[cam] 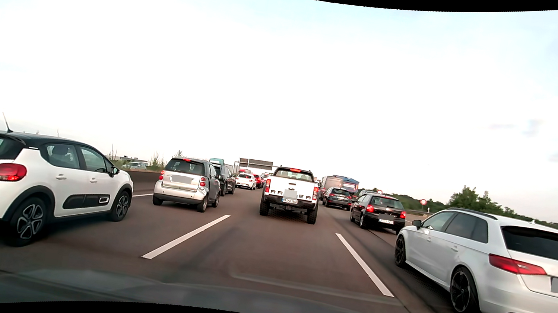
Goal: Follow the waypoints while adhering to traffic rules and regulations
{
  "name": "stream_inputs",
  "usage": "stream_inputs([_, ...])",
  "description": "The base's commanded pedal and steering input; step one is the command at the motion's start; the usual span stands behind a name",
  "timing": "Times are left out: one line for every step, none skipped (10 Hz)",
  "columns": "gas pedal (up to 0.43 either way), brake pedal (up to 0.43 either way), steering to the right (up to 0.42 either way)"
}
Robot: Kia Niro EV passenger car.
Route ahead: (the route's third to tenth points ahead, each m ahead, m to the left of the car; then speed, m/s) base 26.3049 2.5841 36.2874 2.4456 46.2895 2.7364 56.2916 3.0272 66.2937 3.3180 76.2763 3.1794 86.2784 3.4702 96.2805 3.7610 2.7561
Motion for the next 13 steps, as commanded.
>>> stream_inputs([0.000, 0.122, 0.014])
stream_inputs([0.000, 0.134, 0.012])
stream_inputs([0.000, 0.140, 0.012])
stream_inputs([0.000, 0.140, 0.012])
stream_inputs([0.000, 0.146, 0.011])
stream_inputs([0.000, 0.152, 0.010])
stream_inputs([0.000, 0.152, 0.009])
stream_inputs([0.000, 0.152, 0.007])
stream_inputs([0.000, 0.159, 0.005])
stream_inputs([0.000, 0.165, 0.003])
stream_inputs([0.000, 0.165, 0.002])
stream_inputs([0.000, 0.165, 0.000])
stream_inputs([0.000, 0.165, -0.002])
